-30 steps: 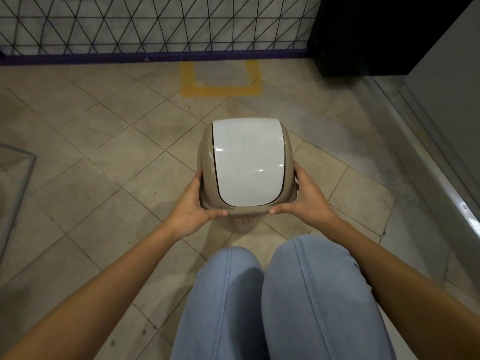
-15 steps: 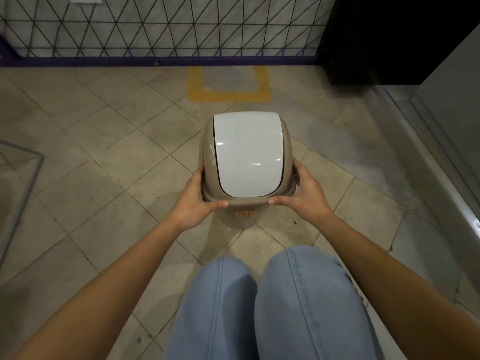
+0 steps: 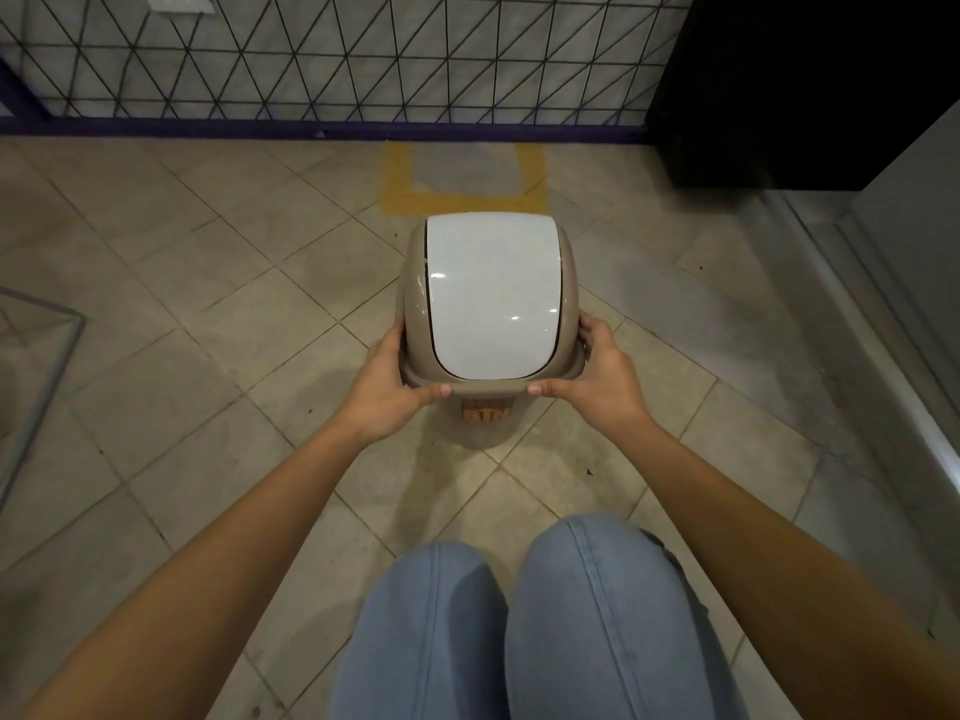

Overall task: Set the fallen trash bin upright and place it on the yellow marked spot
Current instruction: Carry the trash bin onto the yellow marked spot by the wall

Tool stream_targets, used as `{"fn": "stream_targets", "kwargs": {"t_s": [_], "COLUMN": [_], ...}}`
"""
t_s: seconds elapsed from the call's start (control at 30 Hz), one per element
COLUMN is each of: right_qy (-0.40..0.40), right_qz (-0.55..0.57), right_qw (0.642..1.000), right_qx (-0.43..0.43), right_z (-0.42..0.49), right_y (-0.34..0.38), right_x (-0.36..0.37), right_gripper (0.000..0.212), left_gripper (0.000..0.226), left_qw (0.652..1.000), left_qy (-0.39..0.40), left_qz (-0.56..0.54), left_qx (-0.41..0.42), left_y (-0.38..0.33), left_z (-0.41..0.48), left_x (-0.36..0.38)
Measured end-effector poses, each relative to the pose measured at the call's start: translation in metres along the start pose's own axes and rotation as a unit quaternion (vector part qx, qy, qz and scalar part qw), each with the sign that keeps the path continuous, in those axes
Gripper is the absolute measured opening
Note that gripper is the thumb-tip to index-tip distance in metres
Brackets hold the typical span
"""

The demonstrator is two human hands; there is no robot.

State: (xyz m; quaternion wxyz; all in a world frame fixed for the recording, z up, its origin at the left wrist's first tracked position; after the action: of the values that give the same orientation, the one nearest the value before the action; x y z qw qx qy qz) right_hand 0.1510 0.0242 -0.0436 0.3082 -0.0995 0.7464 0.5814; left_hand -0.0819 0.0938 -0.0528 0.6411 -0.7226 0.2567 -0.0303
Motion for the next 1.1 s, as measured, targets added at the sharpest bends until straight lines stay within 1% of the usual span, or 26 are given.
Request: {"fn": "stream_targets", "kwargs": {"t_s": [0.1,0.2,0.3,0.43,0.57,0.8,0.93,1.1], "right_qy": [-0.002,0.0,0.008,0.02,0.032,0.049,0.059,0.061], "right_qz": [-0.007,-0.013,-0.005,-0.007,-0.019,-0.014,-0.023,-0.041], "right_qw": [1.0,1.0,0.999,0.999,0.998,0.996,0.997,0.996], "right_qx": [-0.003,-0.015,-0.031,-0.046,-0.059,-0.068,-0.051,-0.048], "right_z": [0.013,0.024,0.034,0.048,0.06,0.07,0.072,0.086], "right_y": [0.003,0.006,0.009,0.012,0.012,0.01,0.012,0.015], "right_x": [-0.002,-0.004,-0.004,-0.007,-0.01,-0.015,-0.017,-0.019], "right_gripper": [0.106,0.105,0.108,0.112,0.112,0.113,0.117,0.118], "left_gripper": [0.105,0.111,0.119,0.117,0.117,0.115,0.114,0.115], "left_qw": [0.996,0.996,0.998,0.996,0.996,0.998,0.998,0.998], "left_qy": [-0.049,-0.049,-0.041,-0.057,-0.042,-0.041,-0.046,-0.048], "left_qz": [0.072,0.054,0.036,0.062,0.07,0.015,0.02,0.024], "left_qx": [0.002,0.052,0.044,0.035,0.036,0.052,0.045,0.034], "left_y": [-0.005,-0.012,-0.018,-0.021,-0.022,-0.029,-0.034,-0.041], "left_z": [0.013,0.025,0.033,0.04,0.049,0.055,0.056,0.069], "left_x": [0.0,0.002,0.003,0.002,0.003,0.008,0.009,0.009]}}
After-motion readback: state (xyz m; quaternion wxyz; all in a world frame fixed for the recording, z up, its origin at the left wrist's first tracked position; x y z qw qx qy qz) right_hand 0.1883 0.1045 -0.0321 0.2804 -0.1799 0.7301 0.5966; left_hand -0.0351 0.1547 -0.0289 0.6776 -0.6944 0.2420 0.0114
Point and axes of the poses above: each hand's wrist, its own z-axis towards the middle knuckle, its own x-axis out of the palm, y = z × x, the point moved 1 cm from there along z, towards the middle knuckle, and after that the axes turned 6 degrees about -z, right-handed, at the moved point
